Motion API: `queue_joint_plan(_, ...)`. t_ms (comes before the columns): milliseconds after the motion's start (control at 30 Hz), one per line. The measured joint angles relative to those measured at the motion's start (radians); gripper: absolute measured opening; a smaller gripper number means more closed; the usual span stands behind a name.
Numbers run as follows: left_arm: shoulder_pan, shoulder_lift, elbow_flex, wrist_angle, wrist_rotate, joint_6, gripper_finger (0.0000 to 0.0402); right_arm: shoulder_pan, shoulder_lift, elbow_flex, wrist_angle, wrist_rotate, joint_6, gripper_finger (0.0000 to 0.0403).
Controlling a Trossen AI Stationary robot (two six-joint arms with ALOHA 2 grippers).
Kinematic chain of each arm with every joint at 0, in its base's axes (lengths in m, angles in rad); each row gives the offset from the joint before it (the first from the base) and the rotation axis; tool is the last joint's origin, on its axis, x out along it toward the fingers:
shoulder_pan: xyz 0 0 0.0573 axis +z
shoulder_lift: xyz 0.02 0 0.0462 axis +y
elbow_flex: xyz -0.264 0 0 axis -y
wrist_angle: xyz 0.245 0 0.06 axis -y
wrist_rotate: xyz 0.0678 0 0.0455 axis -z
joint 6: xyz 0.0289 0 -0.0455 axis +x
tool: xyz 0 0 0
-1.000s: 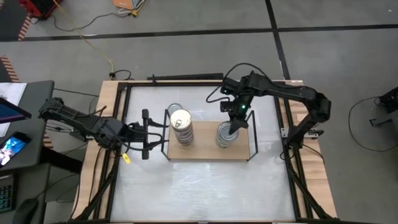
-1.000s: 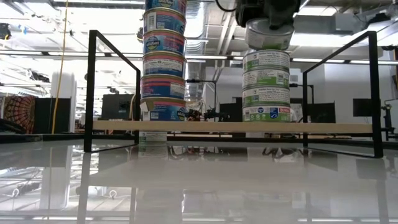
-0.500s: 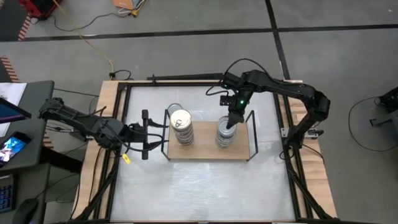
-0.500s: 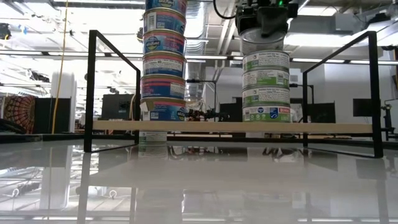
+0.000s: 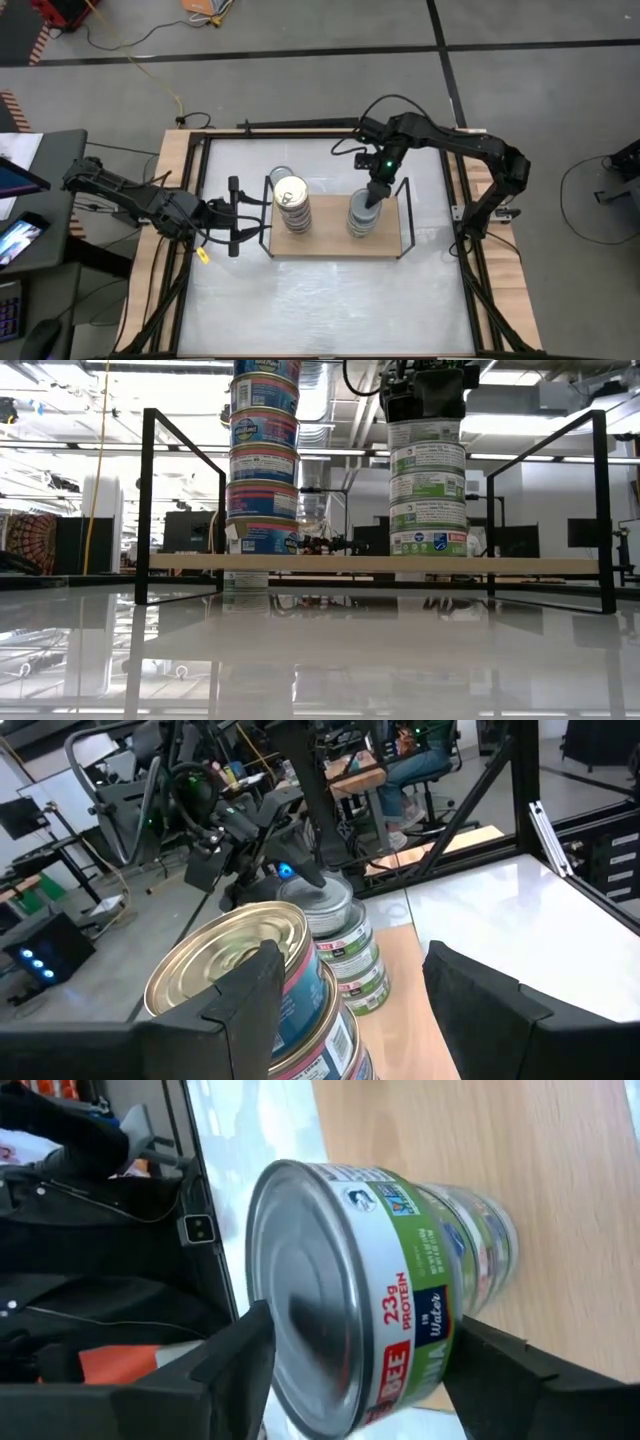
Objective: Stack canned seafood by type on shelf
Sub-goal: Stack the green tuna can on top of the green tuna can on the shelf
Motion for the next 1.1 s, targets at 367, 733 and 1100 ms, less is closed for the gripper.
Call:
queue_joint_plan(367, 0.0, 0.0, 0.001, 0.007, -0.024, 0.002, 0.0228, -0.007, 0.0, 0.0, -0.014, 0.035, 0.02, 0.0286)
queue_joint_plan(733, 0.0, 0.0, 0.002, 0.006, -0.051, 0.013, 0.0228, -0.034, -0.003, 0.067, -0.096, 0.043, -0.027, 0.0286)
queue_joint_plan(1100, 0.001, -0.011, 0.002, -0.13, -0.132, 0.037, 0.0228, -0.133, -0.088, 0.203, -0.224, 0.231, -0.088, 0.0286)
